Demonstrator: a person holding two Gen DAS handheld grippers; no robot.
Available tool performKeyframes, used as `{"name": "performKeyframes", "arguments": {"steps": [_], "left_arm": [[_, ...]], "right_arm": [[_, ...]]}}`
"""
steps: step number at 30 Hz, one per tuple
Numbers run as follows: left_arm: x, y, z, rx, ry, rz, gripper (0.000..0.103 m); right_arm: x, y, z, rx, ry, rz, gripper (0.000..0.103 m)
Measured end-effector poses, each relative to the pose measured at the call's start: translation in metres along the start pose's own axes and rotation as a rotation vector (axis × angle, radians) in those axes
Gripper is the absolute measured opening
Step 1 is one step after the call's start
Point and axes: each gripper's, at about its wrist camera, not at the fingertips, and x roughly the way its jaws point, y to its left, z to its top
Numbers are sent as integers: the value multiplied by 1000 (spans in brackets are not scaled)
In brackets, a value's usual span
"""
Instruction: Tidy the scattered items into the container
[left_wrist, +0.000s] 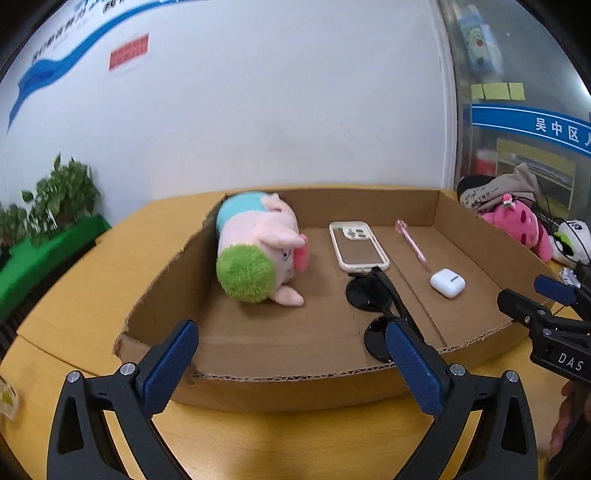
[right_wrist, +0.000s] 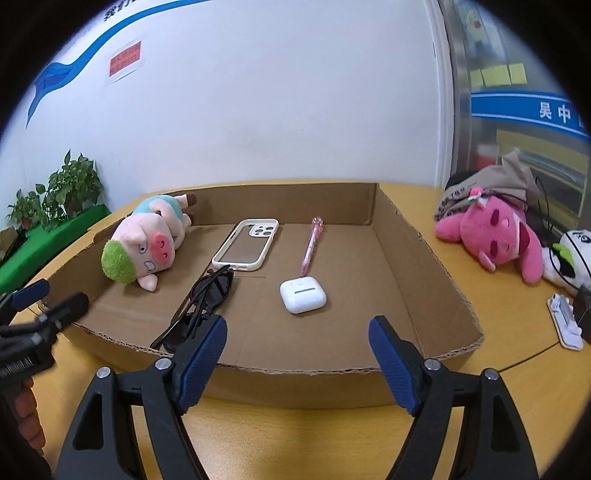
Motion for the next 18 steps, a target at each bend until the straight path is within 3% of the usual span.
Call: {"name": "performKeyframes", "arguments": {"steps": [3,6,18], "left_arm": [[-1,3,-6,-15,-41,-16,103],[0,3,-5,-18,-35,-21,103],[3,3,-4,-40,-16,-37,103]], "right_arm": [[2,2,-1,-12,-11,-2,83],[1,3,-5,-21,-50,-2,85],[3,5,-4,-18,-45,-15,88]]}}
